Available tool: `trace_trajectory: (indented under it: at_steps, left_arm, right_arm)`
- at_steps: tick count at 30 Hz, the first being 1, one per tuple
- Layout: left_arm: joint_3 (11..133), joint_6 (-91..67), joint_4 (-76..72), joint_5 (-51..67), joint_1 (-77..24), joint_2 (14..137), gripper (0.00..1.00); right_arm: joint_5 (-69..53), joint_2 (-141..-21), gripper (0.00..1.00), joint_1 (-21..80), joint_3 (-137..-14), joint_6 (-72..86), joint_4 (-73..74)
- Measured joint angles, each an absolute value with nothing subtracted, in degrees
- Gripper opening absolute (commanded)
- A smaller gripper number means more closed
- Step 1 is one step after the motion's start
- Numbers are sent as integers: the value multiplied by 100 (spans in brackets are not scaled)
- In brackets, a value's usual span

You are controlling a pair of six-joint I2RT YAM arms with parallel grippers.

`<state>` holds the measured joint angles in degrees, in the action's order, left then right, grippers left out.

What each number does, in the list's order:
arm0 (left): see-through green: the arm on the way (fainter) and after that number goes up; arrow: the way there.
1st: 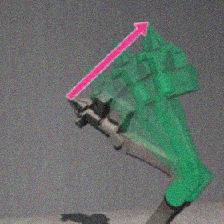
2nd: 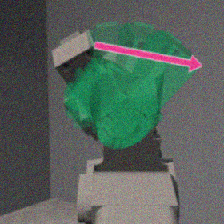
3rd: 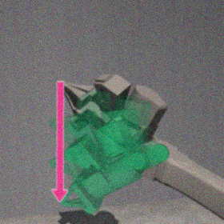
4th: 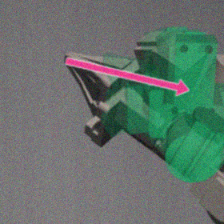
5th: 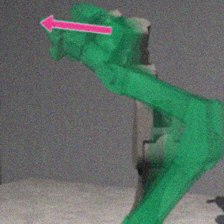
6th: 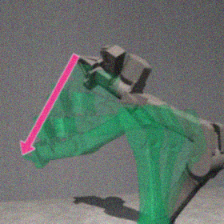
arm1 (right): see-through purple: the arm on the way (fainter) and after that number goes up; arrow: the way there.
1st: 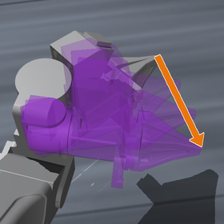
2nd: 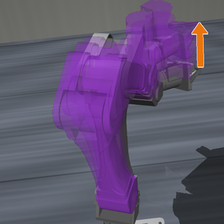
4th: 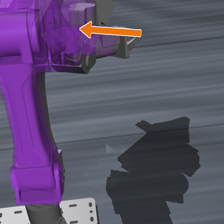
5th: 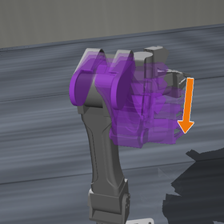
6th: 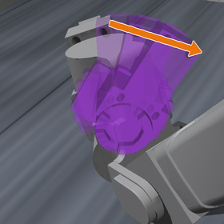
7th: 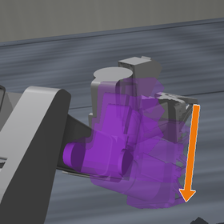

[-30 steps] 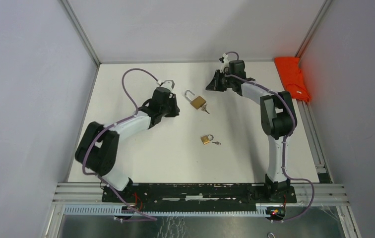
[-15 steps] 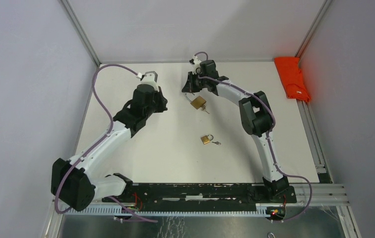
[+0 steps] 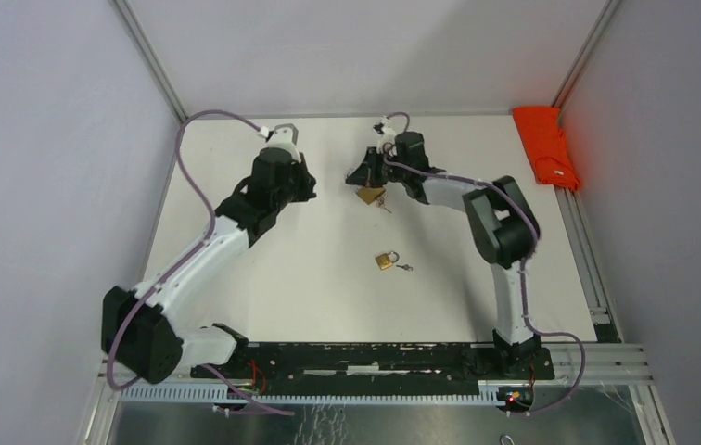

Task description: Unlock with the key

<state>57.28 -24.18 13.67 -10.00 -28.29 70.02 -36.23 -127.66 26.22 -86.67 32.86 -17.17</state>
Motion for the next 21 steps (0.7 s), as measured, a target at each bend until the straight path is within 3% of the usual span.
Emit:
trace_trajectory:
  at_steps: [5,9,17,21]
  left_arm:
    - [6897,-2329,1337,-770,-2829,8499,2]
    - [8374,-2117,1549,-451,-2823,10119,2]
    - [10962,-1658,2145,-180,-2825,12895,2]
    - [11419,-1498,2351,-119,-2825,13533,2]
  right_arm:
    - [-2961,-10801,0,2228,-6692,3607,-2265]
    - [-2480,-9854,0,1610,-6661,3297,-1933]
    - [-2434,-9636,0,1686,-6770,2512,-827]
    - [-2587,-9749,0,1761,-6635,2320,-504]
